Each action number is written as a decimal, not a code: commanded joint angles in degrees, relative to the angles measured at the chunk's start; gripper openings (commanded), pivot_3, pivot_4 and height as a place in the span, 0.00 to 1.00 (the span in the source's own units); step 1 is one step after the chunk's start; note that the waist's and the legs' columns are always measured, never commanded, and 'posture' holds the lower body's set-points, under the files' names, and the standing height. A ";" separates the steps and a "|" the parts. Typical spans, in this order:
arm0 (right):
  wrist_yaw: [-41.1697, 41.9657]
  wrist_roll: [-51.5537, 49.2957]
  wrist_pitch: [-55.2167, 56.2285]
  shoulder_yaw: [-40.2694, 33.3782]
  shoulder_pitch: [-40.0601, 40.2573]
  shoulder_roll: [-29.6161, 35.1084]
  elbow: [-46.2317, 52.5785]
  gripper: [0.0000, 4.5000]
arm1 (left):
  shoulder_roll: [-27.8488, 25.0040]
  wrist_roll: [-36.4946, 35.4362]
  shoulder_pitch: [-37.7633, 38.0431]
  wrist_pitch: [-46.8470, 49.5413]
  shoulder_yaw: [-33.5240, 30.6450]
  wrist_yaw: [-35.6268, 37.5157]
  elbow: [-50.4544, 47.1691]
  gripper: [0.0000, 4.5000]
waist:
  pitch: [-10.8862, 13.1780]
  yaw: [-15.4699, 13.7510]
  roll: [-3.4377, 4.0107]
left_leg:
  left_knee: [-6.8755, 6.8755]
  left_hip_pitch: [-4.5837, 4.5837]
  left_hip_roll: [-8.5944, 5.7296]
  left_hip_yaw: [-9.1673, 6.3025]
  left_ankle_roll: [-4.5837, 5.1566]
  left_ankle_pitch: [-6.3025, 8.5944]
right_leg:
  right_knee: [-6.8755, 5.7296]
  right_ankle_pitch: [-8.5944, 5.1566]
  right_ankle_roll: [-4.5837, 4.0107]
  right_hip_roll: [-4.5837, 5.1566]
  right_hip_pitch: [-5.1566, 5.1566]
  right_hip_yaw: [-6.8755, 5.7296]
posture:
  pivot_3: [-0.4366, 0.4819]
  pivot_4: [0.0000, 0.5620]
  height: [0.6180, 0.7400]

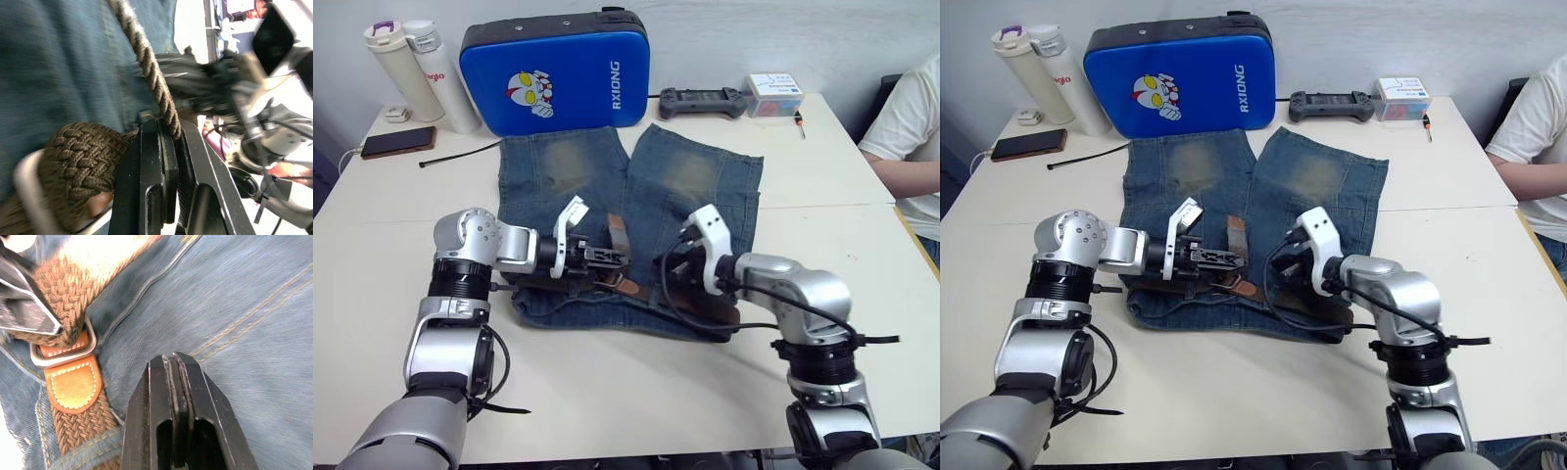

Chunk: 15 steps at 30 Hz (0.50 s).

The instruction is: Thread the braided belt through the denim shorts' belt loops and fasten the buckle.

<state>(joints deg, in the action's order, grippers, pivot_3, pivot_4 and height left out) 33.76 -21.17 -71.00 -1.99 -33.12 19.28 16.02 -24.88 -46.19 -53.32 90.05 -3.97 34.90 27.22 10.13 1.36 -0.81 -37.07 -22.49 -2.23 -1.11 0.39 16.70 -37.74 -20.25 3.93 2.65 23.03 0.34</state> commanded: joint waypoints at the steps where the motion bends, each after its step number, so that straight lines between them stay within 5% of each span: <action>1: -0.57 -2.88 -2.52 -4.73 -1.51 3.33 4.43 0.00 | 1.45 0.58 1.73 0.56 2.11 1.08 -3.91 0.01 | 0.00 -0.01 0.01 | 0.00 -0.02 -0.01 0.00 0.02 0.00 | 0.02 0.00 0.00 0.01 0.00 0.01 | 0.48 0.27 1.00; 9: -2.85 -4.97 -5.43 -9.53 -0.11 8.20 8.53 0.00 | 6.45 2.12 4.39 0.21 9.17 1.09 -9.76 0.01 | 0.01 -0.13 0.00 | -0.02 -0.12 -0.01 0.02 0.06 0.00 | 0.05 0.00 0.00 0.01 0.03 0.04 | 0.48 0.27 1.00; 15: -3.16 -7.87 -7.34 -11.94 -0.74 9.72 11.68 0.00 | 5.07 5.71 4.39 -4.75 11.77 2.20 -9.43 0.01 | 0.01 -0.55 0.00 | -0.04 -0.11 -0.01 0.05 0.09 -0.02 | 0.04 0.00 0.00 0.02 0.03 0.06 | 0.48 0.27 1.00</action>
<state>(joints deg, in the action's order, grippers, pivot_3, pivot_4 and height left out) 30.37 -27.04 -78.16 -12.01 -32.90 28.05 24.65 -18.84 -42.38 -49.25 86.86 7.14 36.93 18.17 10.13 0.81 -0.81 -37.13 -22.60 -2.24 -1.06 0.49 16.68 -37.70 -20.25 3.93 2.67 23.05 0.40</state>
